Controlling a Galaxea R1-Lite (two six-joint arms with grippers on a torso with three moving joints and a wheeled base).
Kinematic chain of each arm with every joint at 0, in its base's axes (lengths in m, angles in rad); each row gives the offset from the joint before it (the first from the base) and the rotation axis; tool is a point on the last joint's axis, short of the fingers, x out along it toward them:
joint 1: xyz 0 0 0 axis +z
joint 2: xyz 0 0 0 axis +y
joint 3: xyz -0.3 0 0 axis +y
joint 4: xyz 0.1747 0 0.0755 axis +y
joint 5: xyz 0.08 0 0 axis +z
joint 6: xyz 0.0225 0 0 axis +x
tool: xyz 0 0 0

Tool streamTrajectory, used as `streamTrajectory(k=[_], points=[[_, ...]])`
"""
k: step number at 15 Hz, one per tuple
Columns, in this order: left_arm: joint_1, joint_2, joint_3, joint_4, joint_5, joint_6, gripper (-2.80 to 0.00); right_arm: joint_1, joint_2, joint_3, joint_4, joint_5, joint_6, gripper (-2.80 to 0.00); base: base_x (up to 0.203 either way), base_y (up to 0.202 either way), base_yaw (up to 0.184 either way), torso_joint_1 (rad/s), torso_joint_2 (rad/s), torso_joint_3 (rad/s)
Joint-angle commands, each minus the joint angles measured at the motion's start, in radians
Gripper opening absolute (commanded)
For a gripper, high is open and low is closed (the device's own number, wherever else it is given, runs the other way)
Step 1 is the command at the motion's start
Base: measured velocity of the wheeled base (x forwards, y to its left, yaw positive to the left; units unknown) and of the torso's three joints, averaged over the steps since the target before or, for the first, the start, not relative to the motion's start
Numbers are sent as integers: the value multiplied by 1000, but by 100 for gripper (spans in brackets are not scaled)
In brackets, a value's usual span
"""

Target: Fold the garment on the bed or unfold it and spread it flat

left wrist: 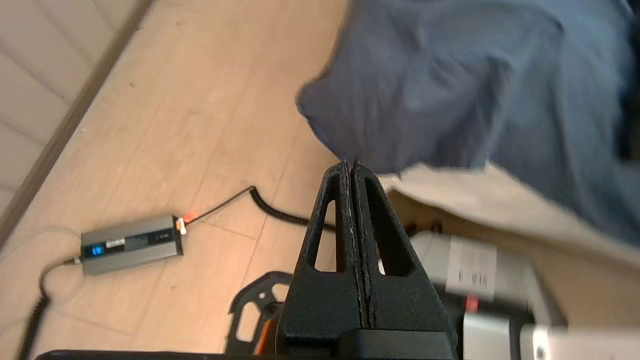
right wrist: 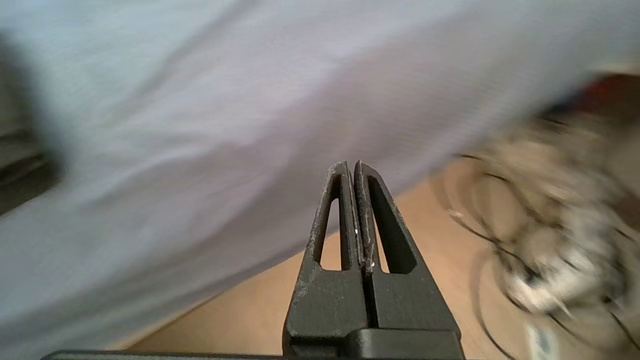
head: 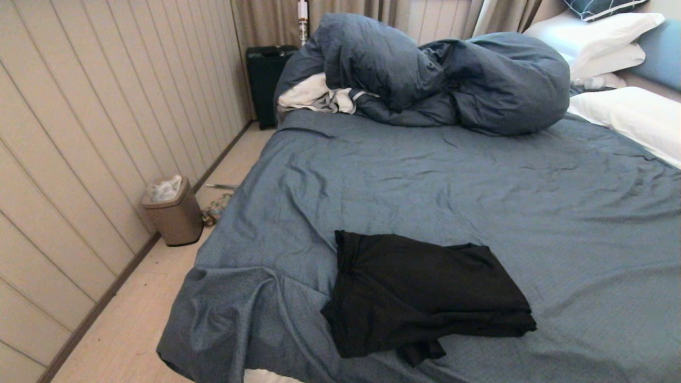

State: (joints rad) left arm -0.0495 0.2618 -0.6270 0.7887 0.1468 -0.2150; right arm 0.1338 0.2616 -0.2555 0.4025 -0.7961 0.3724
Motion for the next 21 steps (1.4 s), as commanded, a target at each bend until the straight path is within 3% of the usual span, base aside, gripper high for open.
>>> streamTrajectory(k=[1, 3, 5, 7, 8, 9, 11, 14, 17, 21], points=[[82, -24, 40, 3, -2, -18, -280, -105, -39, 40, -44, 9, -40, -280, 0, 0, 0, 0, 0, 0], [80, -110, 115, -3, -6, -37, -280, -119, -164, 62, -74, 88, -119, -280, 0, 0, 0, 0, 0, 0], [67, -237, 221, -98, -34, 59, -280, -124, -259, 73, -111, 307, -208, -280, 0, 0, 0, 0, 0, 0], [62, -261, 402, -311, -49, 120, -280, -126, -260, 106, -193, 515, -293, -280, 0, 0, 0, 0, 0, 0], [61, -261, 481, -473, -69, 160, -280, -126, -260, 142, -245, 628, -390, -280, 0, 0, 0, 0, 0, 0], [60, -261, 544, -594, -108, 207, -280, -125, -260, 187, -316, 689, -475, -280, 0, 0, 0, 0, 0, 0], [58, -259, 586, -673, -166, 271, -280, -125, -260, 240, -410, 813, -502, -280, 0, 0, 0, 0, 0, 0], [57, -257, 586, -673, -174, 302, -280, -126, -257, 256, -398, 811, -409, -280, 0, 0, 0, 0, 0, 0], [57, -257, 599, -700, -189, 336, -280, -128, -255, 256, -398, 811, -405, -280, 0, 0, 0, 0, 0, 0], [57, -257, 605, -714, -182, 336, -280, -126, -257, 256, -398, 810, -403, -280, 0, 0, 0, 0, 0, 0]])
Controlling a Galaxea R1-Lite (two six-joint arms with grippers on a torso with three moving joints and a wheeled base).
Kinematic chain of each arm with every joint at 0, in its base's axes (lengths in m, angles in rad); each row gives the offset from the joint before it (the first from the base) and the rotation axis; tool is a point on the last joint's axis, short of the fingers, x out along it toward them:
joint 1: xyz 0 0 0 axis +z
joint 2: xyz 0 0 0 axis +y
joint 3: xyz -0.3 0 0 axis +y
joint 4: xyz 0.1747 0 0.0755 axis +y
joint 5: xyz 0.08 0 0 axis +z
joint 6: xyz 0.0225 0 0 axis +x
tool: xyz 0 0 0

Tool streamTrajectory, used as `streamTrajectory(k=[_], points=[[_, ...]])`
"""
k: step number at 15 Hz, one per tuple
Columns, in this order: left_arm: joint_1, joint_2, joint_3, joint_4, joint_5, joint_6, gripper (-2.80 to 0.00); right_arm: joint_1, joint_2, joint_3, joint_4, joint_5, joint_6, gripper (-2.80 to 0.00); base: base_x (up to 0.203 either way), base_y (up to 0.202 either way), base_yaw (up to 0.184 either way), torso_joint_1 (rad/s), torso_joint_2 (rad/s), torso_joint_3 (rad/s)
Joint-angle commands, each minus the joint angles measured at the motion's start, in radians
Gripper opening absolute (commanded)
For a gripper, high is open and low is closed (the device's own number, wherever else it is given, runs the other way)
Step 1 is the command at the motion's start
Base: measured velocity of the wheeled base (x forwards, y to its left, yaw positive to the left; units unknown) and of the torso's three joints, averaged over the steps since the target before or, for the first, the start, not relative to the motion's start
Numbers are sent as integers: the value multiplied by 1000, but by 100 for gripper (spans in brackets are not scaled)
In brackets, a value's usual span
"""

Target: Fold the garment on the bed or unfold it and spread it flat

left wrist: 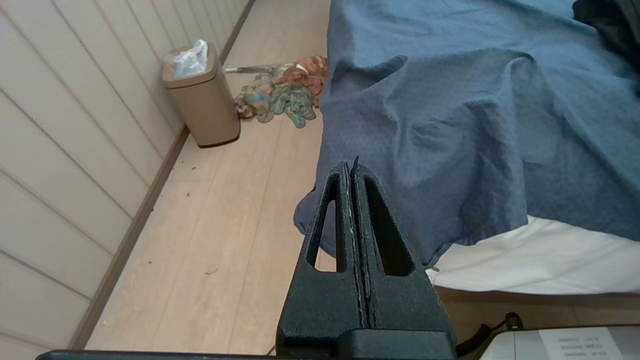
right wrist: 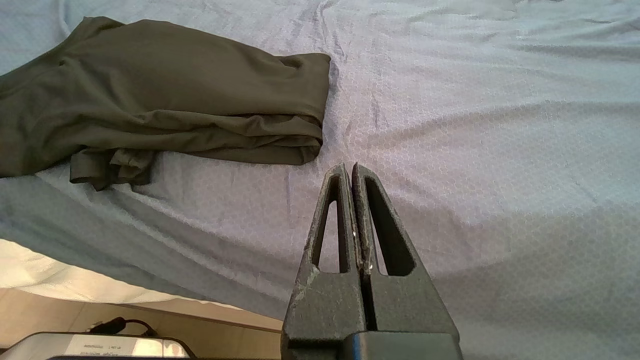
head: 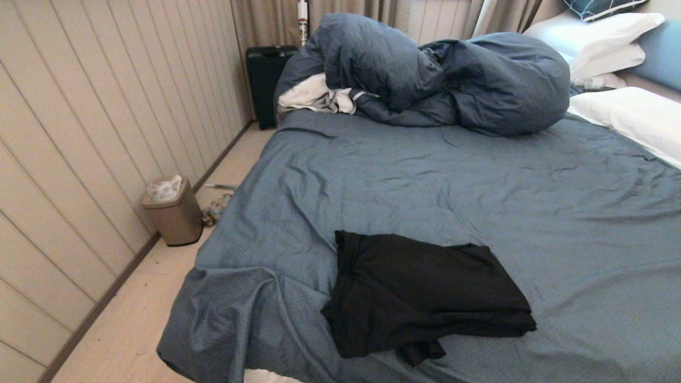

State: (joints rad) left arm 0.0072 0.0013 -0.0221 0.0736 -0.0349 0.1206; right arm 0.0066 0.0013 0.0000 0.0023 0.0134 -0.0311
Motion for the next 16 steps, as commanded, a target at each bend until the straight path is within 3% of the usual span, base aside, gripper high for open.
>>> streamTrajectory(k=[1, 4, 7, 11, 13, 16], points=[[0, 4, 1, 2, 3, -5, -280, 1, 3, 0, 2, 0, 0, -280, 0, 0, 0, 0, 0, 0], [-1, 3, 2, -2, 8, -24, -280, 1, 3, 0, 2, -14, 13, -280, 0, 0, 0, 0, 0, 0], [-1, 3, 5, -24, 42, -123, -280, 1, 3, 0, 1, -15, 20, -280, 0, 0, 0, 0, 0, 0], [0, 3, 10, -29, 44, -118, -280, 1, 3, 0, 1, -15, 20, -280, 0, 0, 0, 0, 0, 0], [0, 4, 21, -58, 25, -51, -280, 2, 3, 0, 1, -15, 20, -280, 0, 0, 0, 0, 0, 0], [-1, 4, 22, -60, 20, -43, -280, 1, 3, 0, 1, -15, 20, -280, 0, 0, 0, 0, 0, 0]])
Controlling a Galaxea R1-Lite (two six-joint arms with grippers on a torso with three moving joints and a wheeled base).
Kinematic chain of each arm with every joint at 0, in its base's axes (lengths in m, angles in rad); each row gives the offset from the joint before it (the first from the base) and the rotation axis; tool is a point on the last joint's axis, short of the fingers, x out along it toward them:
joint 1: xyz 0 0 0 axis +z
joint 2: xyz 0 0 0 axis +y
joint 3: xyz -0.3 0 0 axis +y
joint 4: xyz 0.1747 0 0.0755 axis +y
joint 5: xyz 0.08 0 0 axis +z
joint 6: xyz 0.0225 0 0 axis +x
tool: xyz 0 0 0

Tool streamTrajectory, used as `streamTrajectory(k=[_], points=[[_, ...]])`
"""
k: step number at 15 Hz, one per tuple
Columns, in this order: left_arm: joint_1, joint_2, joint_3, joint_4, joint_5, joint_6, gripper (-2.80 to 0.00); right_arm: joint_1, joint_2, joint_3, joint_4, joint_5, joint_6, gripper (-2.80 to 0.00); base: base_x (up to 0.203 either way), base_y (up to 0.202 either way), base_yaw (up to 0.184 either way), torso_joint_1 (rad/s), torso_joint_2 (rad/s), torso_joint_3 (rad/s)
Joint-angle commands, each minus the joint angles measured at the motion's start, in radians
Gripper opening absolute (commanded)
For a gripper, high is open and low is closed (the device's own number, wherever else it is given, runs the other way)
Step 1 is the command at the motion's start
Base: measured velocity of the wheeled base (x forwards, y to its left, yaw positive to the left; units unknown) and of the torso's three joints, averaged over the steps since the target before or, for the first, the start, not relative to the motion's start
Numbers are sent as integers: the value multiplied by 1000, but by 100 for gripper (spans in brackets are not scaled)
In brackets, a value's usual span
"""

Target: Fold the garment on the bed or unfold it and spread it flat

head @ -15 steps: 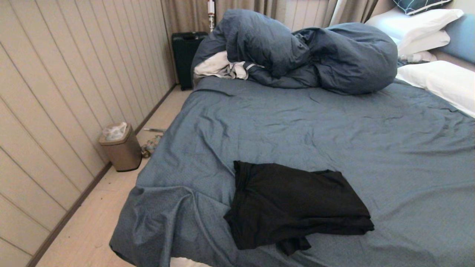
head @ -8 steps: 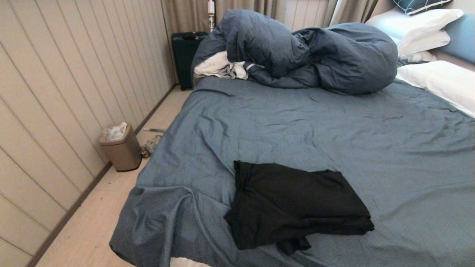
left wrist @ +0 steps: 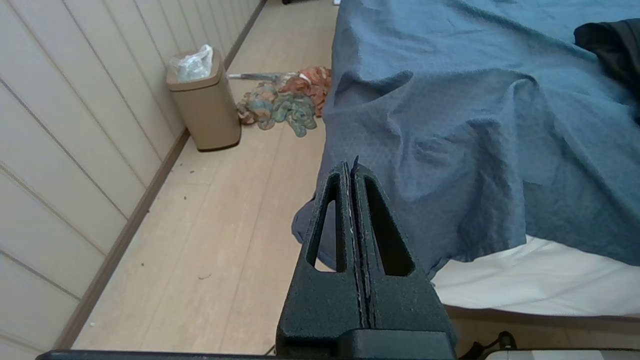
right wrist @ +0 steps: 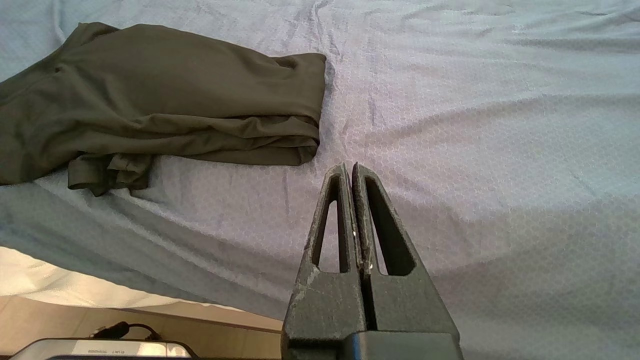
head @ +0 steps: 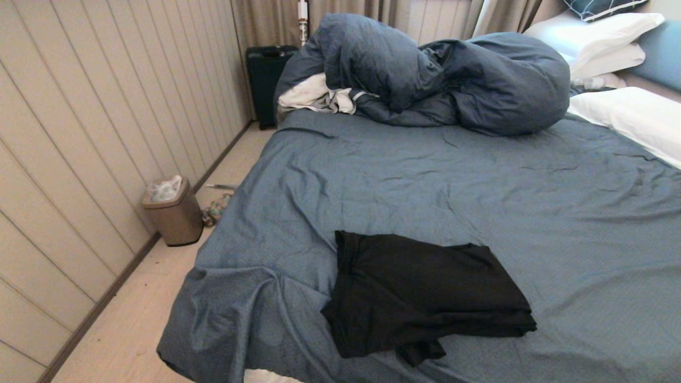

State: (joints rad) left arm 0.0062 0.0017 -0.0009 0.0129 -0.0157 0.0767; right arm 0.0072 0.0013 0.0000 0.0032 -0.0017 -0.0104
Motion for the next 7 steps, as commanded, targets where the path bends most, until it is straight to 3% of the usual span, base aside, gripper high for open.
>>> streamTrajectory(k=[1, 3, 7], points=[[0, 4, 1, -1, 0, 1, -280, 2, 3, 0, 0, 0, 0, -280, 0, 0, 0, 0, 0, 0], [0, 0, 1, -4, -1, 4, -280, 0, 3, 0, 0, 0, 0, -280, 0, 0, 0, 0, 0, 0], [0, 0, 1, -7, 11, -48, -280, 0, 3, 0, 0, 3, -3, -280, 0, 0, 0, 0, 0, 0]])
